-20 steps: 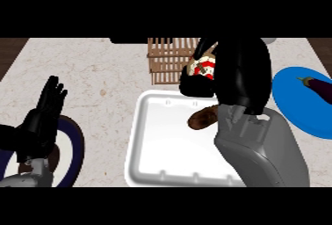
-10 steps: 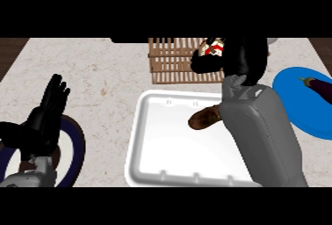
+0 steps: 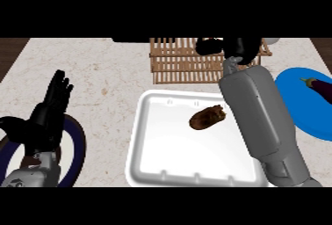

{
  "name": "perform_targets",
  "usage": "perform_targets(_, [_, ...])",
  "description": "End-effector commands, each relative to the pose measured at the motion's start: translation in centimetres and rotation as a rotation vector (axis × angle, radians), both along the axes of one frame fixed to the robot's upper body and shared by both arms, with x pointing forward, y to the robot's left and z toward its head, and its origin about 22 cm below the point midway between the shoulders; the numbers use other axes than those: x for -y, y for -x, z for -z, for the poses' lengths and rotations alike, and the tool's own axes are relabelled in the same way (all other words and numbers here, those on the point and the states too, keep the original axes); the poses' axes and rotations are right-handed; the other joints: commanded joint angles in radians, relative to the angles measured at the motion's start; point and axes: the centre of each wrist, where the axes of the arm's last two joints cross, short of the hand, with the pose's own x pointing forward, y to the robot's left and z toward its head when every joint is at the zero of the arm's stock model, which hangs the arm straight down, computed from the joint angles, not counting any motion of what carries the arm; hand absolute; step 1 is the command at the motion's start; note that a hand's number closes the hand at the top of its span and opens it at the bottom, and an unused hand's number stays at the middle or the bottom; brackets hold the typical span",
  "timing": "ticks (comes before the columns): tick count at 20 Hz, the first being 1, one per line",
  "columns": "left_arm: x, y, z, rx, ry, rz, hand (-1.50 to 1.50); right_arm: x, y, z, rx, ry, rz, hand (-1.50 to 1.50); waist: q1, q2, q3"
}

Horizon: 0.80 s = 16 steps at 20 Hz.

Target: Pick the cupcake from the tray and place it in the tiered shelf

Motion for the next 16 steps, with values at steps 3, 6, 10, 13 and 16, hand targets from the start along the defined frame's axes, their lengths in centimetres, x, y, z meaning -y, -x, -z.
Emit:
perform_targets(3, [-0.6, 0.1, -0.1, 0.002, 0.001, 0.013, 0.00, 1.3, -2.2, 1.5, 0.054, -0.109, 0.066, 1.50, 0.007, 0.003, 0.000])
perform_targets(6, [-0.8, -0.5, 1.2, -0.002, 0.006, 0.016, 0.00, 0.8, -3.2, 1.6, -0.003, -0.176, 0.027, -1.50, 0.004, 0.003, 0.000])
perform_targets(10, [0.8, 0.4, 0.0, 0.009, 0.000, 0.001, 0.00, 1.6, -4.4, 2.1, -0.045, -0.176, -0.007, -1.50, 0.005, 0.001, 0.000])
perform_targets(13, [-1.0, 1.1, 1.6, -0.003, -0.010, -0.004, 0.00, 1.7, -4.7, 2.3, -0.035, -0.201, -0.035, -1.50, 0.004, 0.001, 0.000])
perform_targets(16, [0.0, 0.3, 0.7, -0.007, -0.005, -0.003, 0.00, 1.5, -4.1, 2.3, 0.008, -0.207, -0.078, -1.50, -0.006, -0.003, 0.000])
